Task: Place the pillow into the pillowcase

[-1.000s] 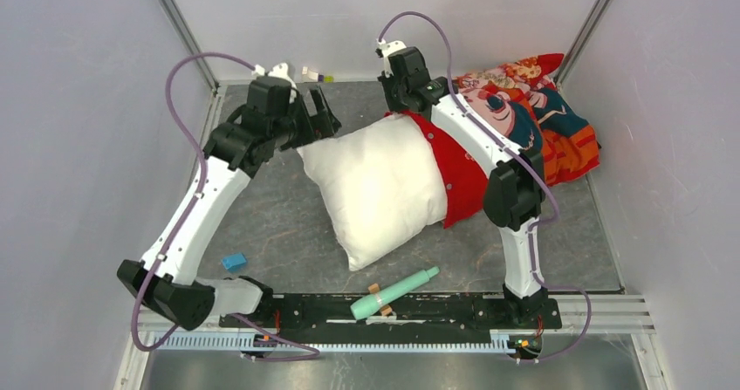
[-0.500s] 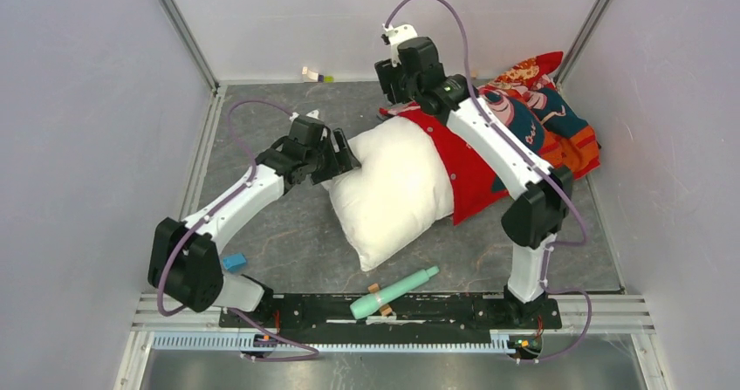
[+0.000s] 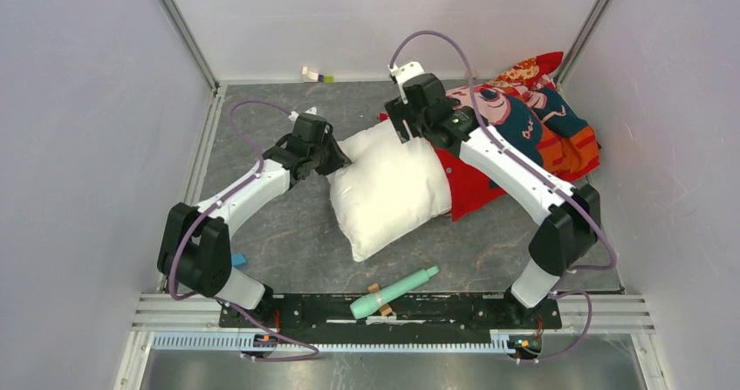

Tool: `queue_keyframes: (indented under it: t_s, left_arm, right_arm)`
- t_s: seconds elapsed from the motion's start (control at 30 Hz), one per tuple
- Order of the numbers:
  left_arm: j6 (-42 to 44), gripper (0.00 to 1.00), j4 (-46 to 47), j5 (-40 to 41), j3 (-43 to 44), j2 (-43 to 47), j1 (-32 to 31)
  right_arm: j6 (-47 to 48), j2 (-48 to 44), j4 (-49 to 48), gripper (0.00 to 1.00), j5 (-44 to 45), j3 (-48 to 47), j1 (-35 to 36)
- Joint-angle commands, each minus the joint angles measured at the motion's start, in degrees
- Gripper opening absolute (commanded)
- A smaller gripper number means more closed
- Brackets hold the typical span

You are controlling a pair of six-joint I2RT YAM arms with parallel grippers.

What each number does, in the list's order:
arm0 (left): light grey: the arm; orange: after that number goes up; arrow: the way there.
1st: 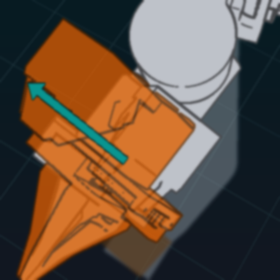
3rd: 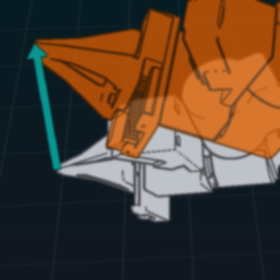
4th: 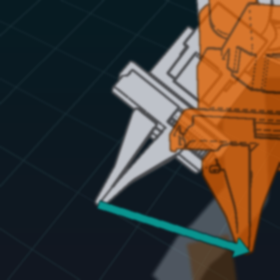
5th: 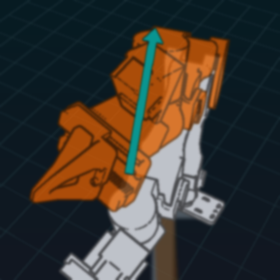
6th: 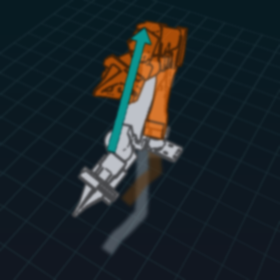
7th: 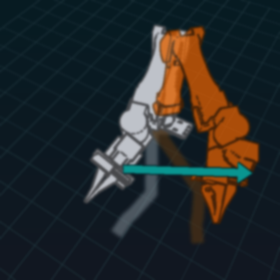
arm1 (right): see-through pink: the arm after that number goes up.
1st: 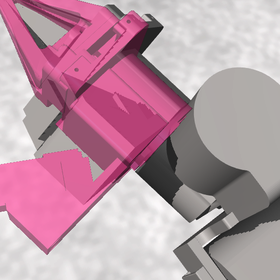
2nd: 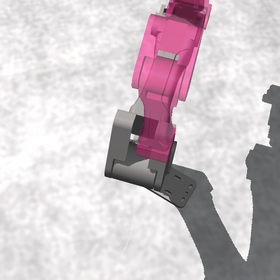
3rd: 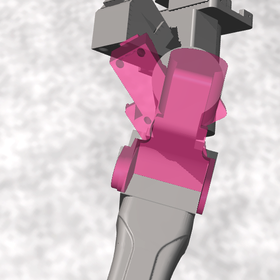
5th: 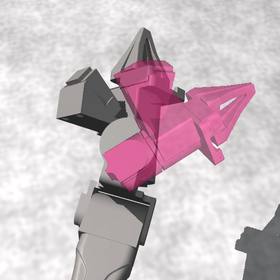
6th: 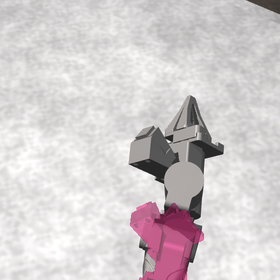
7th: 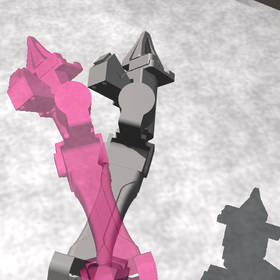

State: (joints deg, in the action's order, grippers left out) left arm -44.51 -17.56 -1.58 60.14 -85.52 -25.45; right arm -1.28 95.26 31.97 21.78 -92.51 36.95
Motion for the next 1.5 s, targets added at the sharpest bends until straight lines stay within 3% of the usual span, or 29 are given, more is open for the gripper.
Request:
queue_keyframes:
  t_s: [0.0, 0.1, 0.2, 0.3, 0.43, 0.63, 0.73, 0.9, 0.97, 1.13, 1.17, 1.23, 1.47]
  left_arm:
    - [-1.0, 0.17, 0.0, 0.3, 0.9, -1.5, 0.2]
    - [-0.8, 0.14, -0.3, 0.2, 0.8, -1.8, 0.6]
    - [-0.7, 0.09, -0.3, 0.2, 0.4, -1.4, 0.8]
    - [-0.7, 0.03, -0.1, 0.4, 0.1, -1.5, 0.8]
    - [-1.2, 0.03, 0.9, 0.4, 0.3, -2.4, 0.6]
    - [-5.3, 0.03, 0.9, 4.5, 8.3, -5.4, -3.8]
    - [-9.5, 0.02, -0.2, 8.2, 9.8, -4.0, -3.2]
    - [-15.1, 0.02, 0.6, 13.7, 6.7, -0.2, -1.1]
    - [-15.2, 0.02, 1.8, 14.9, 5.6, 0.5, -1.0]
    - [-13.5, 0.02, 0.5, 13.2, 6.4, -1.7, 0.5]
    - [-13.1, 0.02, 0.4, 13.2, 6.4, -1.7, 0.6]
    - [-12.4, 0.02, 0.2, 13.4, 6.1, -1.4, 0.7]
    - [-7.8, 0.06, -1.4, 12.1, 7.3, -0.5, 0.8]
  right_arm:
    - [2.7, 2.8, -1.4, 0.85, 3.9, 2.0, -0.1]
    - [2.5, 4.0, -1.8, 0.82, 6.6, 2.7, -0.8]
    - [1.4, 4.7, -1.5, 0.69, 10.1, 2.6, -2.1]
    - [-0.3, 4.7, -0.9, 0.42, 13.7, 1.1, -2.8]
    - [-2.6, 6.6, 3.7, 0.02, 12.5, -7.3, -1.0]
    - [-5.3, 10.0, 7.0, 0.00, 11.9, -18.1, 19.0]
    - [-7.6, 7.3, 3.8, 0.00, 9.1, -12.3, 19.1]
    - [-7.1, 2.3, -0.7, 0.00, 4.4, -2.9, 12.2]
    - [-6.7, 0.4, -1.2, 0.08, 3.9, -0.4, 11.0]
    - [-6.0, -7.8, -2.6, 0.64, 8.7, 7.8, 10.6]
    - [-6.3, -10.1, -3.1, 0.81, 9.5, 10.6, 10.4]
    - [-7.2, -14.7, -3.6, 0.98, 11.5, 15.9, 10.0]
    - [-11.3, -30.3, -6.8, 0.98, 10.2, 37.5, 10.0]
